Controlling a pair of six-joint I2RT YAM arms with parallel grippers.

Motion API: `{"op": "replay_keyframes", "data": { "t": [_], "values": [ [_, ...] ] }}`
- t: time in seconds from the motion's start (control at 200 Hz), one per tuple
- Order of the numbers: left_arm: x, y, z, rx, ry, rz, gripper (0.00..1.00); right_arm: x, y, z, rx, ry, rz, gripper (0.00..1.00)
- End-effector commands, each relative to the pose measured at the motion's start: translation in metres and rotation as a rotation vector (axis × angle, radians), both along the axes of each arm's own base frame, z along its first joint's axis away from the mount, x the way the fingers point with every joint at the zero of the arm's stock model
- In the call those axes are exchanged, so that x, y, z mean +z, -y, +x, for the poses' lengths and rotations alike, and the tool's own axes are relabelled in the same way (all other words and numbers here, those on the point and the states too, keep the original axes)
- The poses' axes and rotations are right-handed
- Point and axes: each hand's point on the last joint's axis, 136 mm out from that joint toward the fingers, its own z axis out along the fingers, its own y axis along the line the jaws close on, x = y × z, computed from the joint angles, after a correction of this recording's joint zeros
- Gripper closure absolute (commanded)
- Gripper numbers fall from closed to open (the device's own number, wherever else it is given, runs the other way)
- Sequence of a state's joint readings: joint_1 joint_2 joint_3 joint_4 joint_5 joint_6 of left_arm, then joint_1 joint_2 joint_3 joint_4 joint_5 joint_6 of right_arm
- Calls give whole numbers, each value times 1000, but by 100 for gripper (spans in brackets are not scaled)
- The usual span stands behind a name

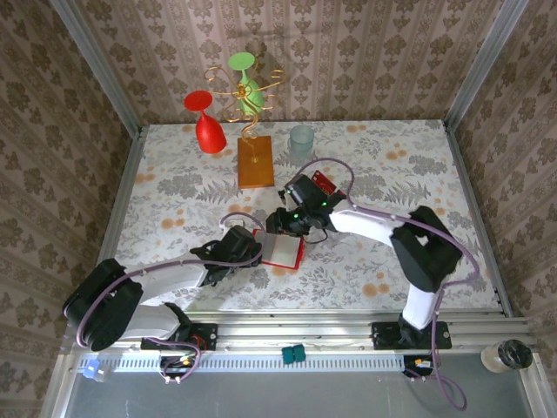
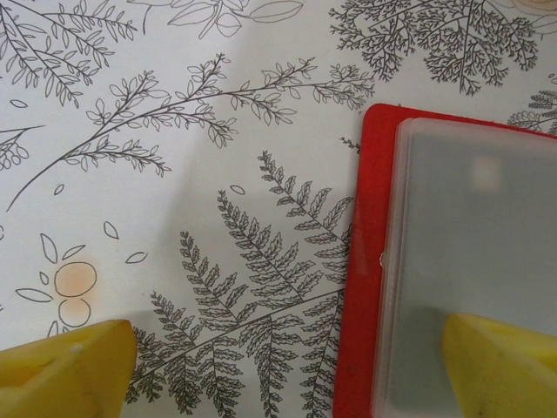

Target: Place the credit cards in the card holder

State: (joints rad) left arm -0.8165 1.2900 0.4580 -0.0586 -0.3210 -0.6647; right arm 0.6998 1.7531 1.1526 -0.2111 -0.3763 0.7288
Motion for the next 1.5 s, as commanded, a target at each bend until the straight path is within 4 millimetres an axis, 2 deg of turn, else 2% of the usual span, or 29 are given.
{"op": "replay_keyframes", "data": {
  "t": [0.0,0.085,0.18,0.34,0.47,0.565,0.78,0.9,1.07,1.255,1.33,1.375,1.495],
  "values": [
    [-6,-7,-1,21,-7,21,9,-9,47,-12,-33,45,-192,53],
    [-7,-10,-1,30,-9,33,9,-17,73,-18,-62,71,-295,43],
    [-8,-11,-1,36,-12,41,9,-28,91,-25,-74,75,-365,39],
    [-11,-14,-2,46,-20,62,9,-50,99,-33,-67,42,-403,38],
    [-12,-17,-3,56,-27,76,9,-61,99,-33,-62,30,-415,39],
    [-13,-19,-3,60,-30,77,9,-64,96,-32,-50,25,-418,49],
    [-8,-18,-5,65,-20,57,9,-61,89,-22,-15,39,-417,88],
    [-3,-16,-6,61,-8,44,9,-57,87,-14,3,54,-423,94],
    [1,-15,-6,59,1,31,9,-55,83,-8,28,58,-433,93],
    [0,-15,-6,57,-2,34,9,-51,81,-11,34,53,-412,89],
    [-1,-15,-6,57,-3,33,9,-47,82,-14,33,50,-405,78],
    [0,-15,-6,57,-3,33,9,-43,82,-15,33,53,-394,75],
    [1,-13,-6,53,-2,30,9,-18,82,-12,27,98,-377,65]
  ]
}}
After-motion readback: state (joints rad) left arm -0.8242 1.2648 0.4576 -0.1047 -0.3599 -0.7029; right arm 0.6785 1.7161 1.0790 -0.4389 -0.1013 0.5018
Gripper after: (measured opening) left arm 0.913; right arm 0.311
